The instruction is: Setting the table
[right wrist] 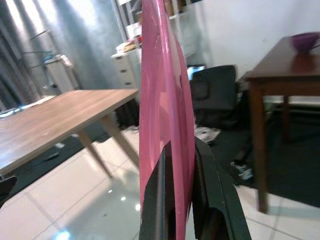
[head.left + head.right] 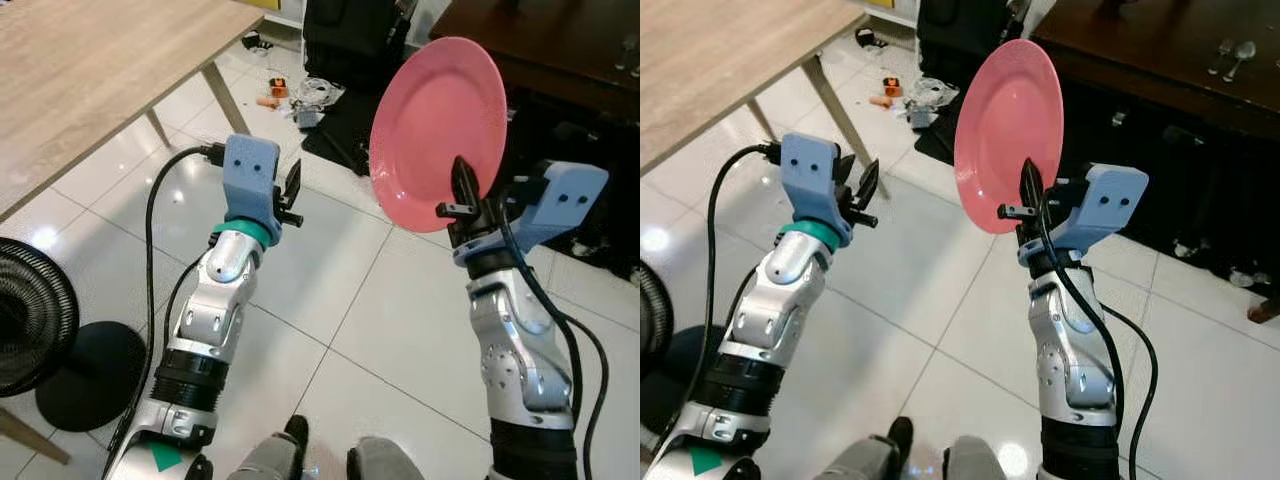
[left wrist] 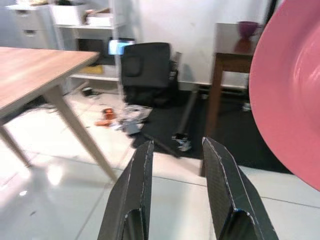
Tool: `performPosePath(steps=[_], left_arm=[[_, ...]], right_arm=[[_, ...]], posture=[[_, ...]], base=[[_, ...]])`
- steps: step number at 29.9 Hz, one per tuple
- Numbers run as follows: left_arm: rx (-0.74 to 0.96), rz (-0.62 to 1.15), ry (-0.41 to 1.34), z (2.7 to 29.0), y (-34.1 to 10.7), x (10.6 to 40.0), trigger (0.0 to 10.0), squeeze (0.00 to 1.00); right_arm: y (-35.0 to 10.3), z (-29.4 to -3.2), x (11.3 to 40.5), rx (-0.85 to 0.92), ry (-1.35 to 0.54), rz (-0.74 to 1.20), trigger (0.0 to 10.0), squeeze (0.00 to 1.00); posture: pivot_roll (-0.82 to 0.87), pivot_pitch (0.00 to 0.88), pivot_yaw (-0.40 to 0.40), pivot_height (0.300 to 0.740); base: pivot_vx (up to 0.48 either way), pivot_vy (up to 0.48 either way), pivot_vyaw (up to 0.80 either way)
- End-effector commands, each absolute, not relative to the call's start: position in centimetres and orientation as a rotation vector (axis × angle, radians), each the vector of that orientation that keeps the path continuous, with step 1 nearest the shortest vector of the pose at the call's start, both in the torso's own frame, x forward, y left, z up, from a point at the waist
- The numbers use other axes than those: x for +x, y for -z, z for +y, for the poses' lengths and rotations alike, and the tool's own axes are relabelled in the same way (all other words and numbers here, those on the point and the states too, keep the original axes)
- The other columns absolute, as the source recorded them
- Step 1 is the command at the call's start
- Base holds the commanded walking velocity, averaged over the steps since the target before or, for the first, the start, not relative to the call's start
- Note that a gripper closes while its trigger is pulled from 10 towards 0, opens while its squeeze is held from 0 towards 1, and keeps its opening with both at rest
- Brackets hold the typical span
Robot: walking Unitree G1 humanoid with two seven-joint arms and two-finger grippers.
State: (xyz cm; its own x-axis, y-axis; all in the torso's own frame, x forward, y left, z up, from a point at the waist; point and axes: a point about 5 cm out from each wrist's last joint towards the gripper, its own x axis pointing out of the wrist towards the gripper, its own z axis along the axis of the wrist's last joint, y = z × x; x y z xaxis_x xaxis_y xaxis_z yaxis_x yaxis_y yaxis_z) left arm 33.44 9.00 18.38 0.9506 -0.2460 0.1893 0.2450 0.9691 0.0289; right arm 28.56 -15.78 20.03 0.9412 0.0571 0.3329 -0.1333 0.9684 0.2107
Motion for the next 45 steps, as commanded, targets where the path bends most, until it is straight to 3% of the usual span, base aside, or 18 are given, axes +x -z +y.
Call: performPosePath(steps=[1,45], left_arm=[[0.015,-0.18,0.249,9.04,-18.1,33.48,10.0,0.0],[0.054,-0.199,0.22,9.36,-18.69,33.85,10.0,0.0]], right_arm=[[-19.94,-15.69,28.56,0.239,-0.102,-0.329,10.0,0.0],[-19.98,-15.9,28.64,0.259,-0.089,-0.333,10.0,0.0]], posture=[[-0.14,0.0,0.068,0.74],[-0.14,0.0,0.07,0.74]], base=[[0.0,0.0,0.78],[0.0,0.0,0.78]])
